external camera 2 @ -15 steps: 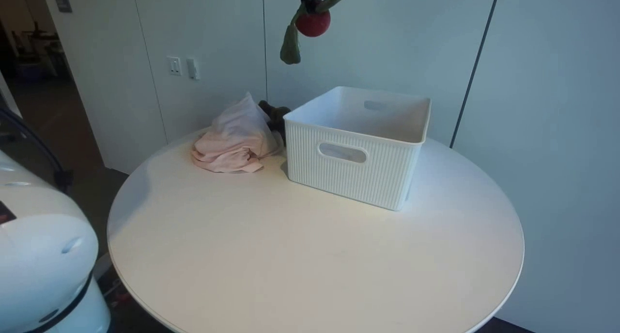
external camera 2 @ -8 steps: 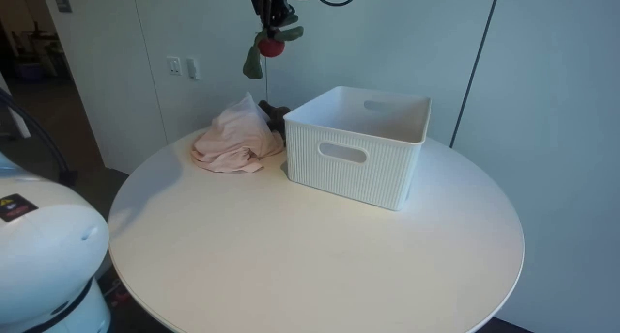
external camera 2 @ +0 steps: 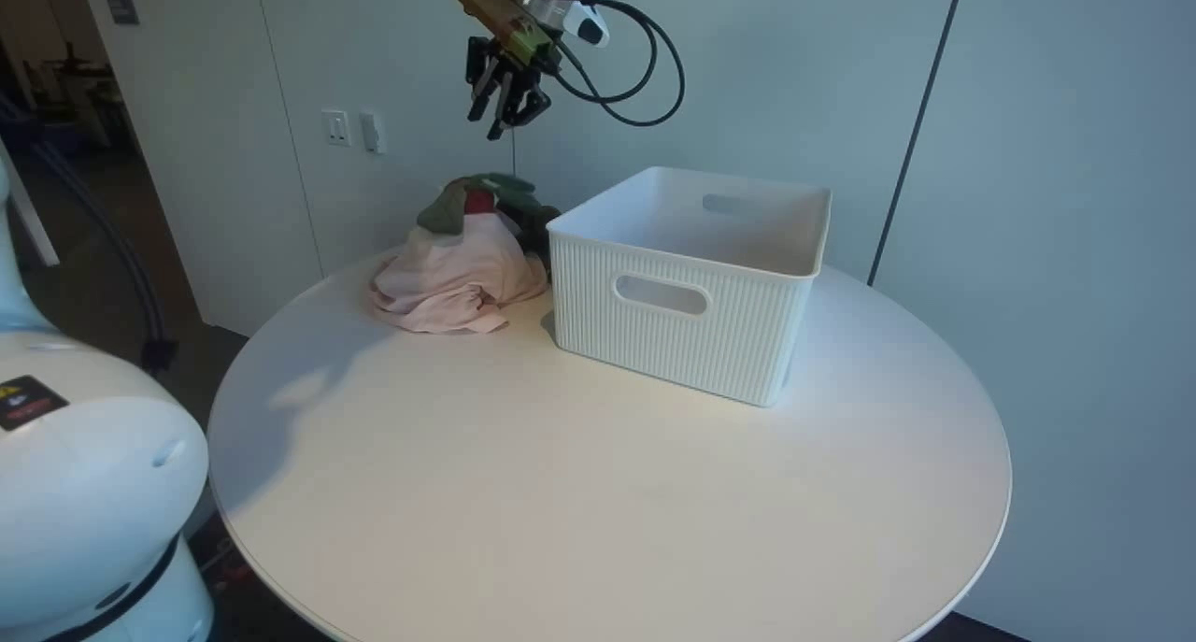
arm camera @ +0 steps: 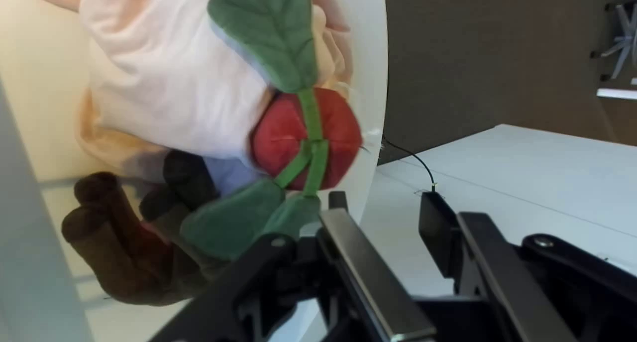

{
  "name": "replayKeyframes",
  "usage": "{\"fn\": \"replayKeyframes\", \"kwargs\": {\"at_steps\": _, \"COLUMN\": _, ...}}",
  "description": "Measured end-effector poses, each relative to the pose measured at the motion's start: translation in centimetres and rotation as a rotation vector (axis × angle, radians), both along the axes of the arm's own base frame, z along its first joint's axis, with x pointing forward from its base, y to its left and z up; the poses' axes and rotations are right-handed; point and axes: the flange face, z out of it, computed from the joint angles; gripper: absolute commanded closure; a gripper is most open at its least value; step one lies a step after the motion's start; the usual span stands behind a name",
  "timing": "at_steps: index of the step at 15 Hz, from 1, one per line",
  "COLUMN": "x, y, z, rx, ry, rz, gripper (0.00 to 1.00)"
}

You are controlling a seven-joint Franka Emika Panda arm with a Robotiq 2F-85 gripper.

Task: Remove the pink and peach shirts, the moose toy and turnip plushie from the basket

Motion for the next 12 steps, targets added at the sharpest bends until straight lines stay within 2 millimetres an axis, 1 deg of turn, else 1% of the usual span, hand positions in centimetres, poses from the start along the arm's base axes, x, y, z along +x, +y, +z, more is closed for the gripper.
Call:
{"fn": "replayKeyframes", "kwargs": {"at_steps": 2, "x": 0.2, "y": -0.6, "z": 0.2, "rx": -0.011, "ry": 0.028, "rz": 0.003, "gripper": 0.12}}
{"fn": "replayKeyframes", "kwargs": {"at_steps": 3, "x": 0.3, "y": -1.1, "z": 0.7, "rx": -0.042, "ry": 0.03, "rz": -0.02, "gripper": 0.03}}
{"fn": "replayKeyframes", "kwargs": {"at_steps": 4, "x": 0.3, "y": -1.8, "z": 1.6, "rx": -0.074, "ry": 0.026, "rz": -0.051, "gripper": 0.0}}
{"fn": "replayKeyframes", "kwargs": {"at_steps": 6, "x": -0.4, "y": -3.6, "z": 4.6, "rx": -0.132, "ry": 0.003, "rz": -0.135, "gripper": 0.0}}
{"fn": "replayKeyframes", "kwargs": {"at_steps": 9, "x": -3.2, "y": -6.4, "z": 9.6, "rx": -0.21, "ry": -0.027, "rz": -0.285, "gripper": 0.0}}
{"fn": "replayKeyframes", "kwargs": {"at_steps": 10, "x": -4.2, "y": -7.0, "z": 10.8, "rx": -0.225, "ry": -0.025, "rz": -0.333, "gripper": 0.0}}
{"fn": "replayKeyframes", "kwargs": {"at_steps": 12, "x": -5.3, "y": -7.5, "z": 12.0, "rx": -0.232, "ry": -0.022, "rz": -0.376, "gripper": 0.0}}
